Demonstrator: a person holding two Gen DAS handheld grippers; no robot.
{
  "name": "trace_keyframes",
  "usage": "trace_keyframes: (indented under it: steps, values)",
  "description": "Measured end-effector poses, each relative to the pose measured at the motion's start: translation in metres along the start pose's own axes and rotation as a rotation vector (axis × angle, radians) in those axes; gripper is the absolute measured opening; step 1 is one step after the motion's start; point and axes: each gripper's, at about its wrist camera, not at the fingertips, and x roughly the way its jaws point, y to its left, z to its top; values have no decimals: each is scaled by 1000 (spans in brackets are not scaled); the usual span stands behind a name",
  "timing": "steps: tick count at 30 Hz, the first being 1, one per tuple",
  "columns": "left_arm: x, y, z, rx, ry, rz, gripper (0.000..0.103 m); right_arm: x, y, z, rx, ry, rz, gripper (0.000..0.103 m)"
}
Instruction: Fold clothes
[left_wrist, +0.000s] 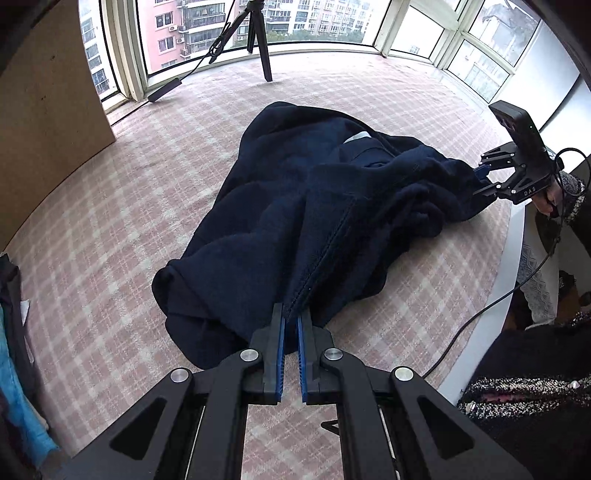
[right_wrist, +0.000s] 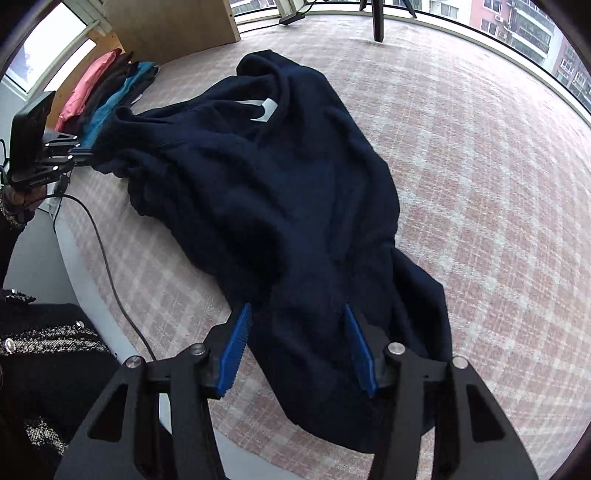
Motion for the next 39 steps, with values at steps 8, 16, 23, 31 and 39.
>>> trace_keyframes:
  steps: [8, 16, 23, 31, 39]
  values:
    - [32, 16, 9, -31, -45, 97, 5, 6, -4, 8, 33, 1, -113, 12]
    - [-92, 13, 78, -57, -393, 420, 4, -173, 45, 63, 33, -463, -290, 8]
    - [-305, -7, 115, -56, -759, 619, 4, -365, 131, 103, -87, -874, -406, 6]
    - [-458, -63, 98, 21, -938, 826, 4, -467, 199, 86, -152, -1072, -468, 6]
    - [-529, -95, 68, 55, -1053, 932, 4, -512, 257, 73, -229, -1176, -562, 6]
